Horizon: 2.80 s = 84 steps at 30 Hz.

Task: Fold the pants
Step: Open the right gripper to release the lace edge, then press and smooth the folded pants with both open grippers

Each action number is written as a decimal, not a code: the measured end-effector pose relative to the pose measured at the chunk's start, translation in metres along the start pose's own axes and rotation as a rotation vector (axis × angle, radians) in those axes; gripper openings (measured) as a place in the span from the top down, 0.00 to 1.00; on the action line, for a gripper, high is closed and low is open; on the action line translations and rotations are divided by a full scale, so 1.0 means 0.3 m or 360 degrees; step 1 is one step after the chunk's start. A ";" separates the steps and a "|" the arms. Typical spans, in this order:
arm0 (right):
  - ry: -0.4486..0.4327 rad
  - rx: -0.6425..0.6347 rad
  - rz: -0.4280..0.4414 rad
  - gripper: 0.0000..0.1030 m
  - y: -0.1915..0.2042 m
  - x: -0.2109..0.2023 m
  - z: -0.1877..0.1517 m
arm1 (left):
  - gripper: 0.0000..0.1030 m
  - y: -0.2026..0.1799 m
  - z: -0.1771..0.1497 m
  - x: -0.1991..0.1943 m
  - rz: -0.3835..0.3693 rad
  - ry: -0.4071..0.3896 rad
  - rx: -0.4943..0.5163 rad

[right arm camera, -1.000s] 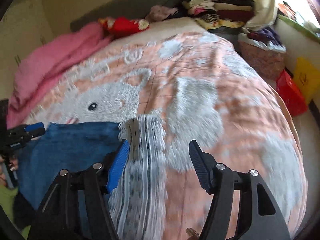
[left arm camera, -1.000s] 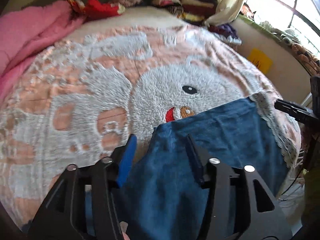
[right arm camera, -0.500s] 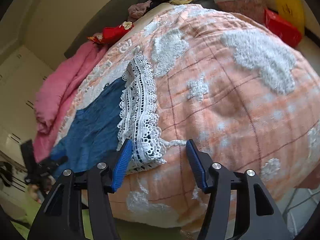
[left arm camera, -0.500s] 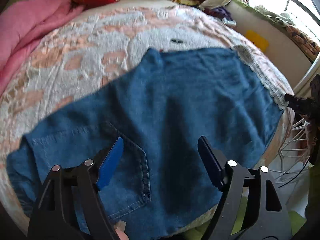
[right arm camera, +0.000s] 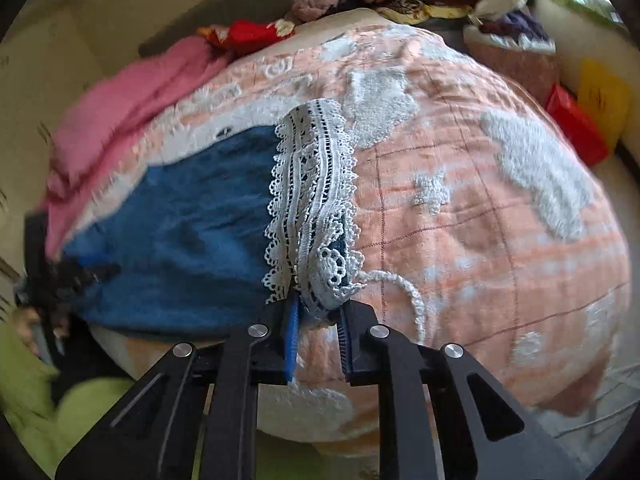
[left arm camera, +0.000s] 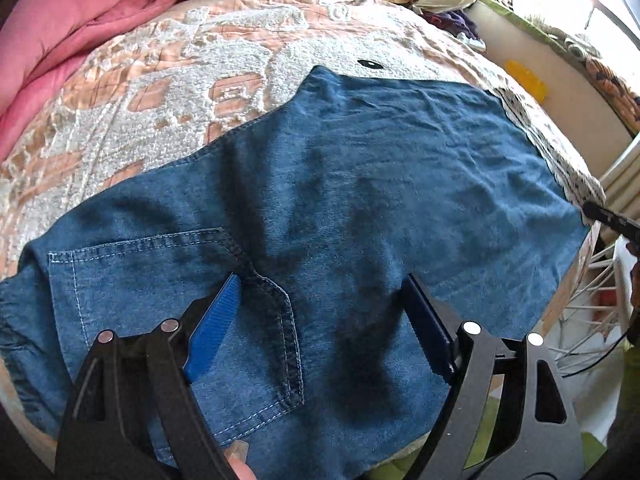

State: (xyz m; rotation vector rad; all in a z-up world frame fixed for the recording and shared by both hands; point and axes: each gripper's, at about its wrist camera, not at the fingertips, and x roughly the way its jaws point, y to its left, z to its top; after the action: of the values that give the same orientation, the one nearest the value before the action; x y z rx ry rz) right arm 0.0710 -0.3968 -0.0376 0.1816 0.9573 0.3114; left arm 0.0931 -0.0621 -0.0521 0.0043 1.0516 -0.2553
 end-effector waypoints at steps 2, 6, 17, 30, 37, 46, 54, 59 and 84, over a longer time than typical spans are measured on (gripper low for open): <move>0.0044 -0.0013 -0.0044 0.83 0.003 0.028 -0.012 | 0.28 0.000 0.000 0.000 -0.0005 -0.0001 -0.0004; 0.0063 0.0067 -0.0023 0.75 -0.031 0.055 -0.022 | 0.28 0.009 -0.001 -0.004 -0.0023 -0.0006 -0.0024; -0.0208 0.0005 -0.0244 0.31 -0.017 -0.114 0.049 | 0.28 0.153 -0.010 -0.196 0.0034 -0.0232 -0.0251; -0.0103 -0.0639 -0.0073 0.26 0.426 0.193 0.191 | 0.28 0.118 0.099 -0.122 0.0027 -0.0144 -0.0213; 0.0091 -0.0719 -0.0299 0.16 0.466 0.451 0.318 | 0.28 0.194 0.156 0.038 0.0185 -0.0009 -0.0284; 0.0081 -0.0442 -0.0267 0.16 0.295 0.471 0.375 | 0.27 0.240 0.112 0.026 0.0210 -0.0113 -0.0256; -0.0109 -0.0523 -0.0158 0.15 0.374 0.263 0.312 | 0.22 0.182 0.076 -0.134 0.0236 -0.0287 -0.0201; -0.0153 -0.0518 -0.0102 0.15 0.388 0.136 0.204 | 0.22 0.105 0.021 -0.196 0.0238 -0.0289 -0.0123; 0.0088 -0.0439 -0.0159 0.15 0.309 0.196 -0.035 | 0.10 -0.033 -0.095 -0.033 0.0244 0.0133 0.0026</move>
State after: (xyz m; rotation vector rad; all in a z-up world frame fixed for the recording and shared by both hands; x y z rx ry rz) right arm 0.0770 -0.2894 -0.0622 -0.1274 0.9639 0.3540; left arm 0.0620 -0.0661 -0.0567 0.1106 1.1266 -0.1258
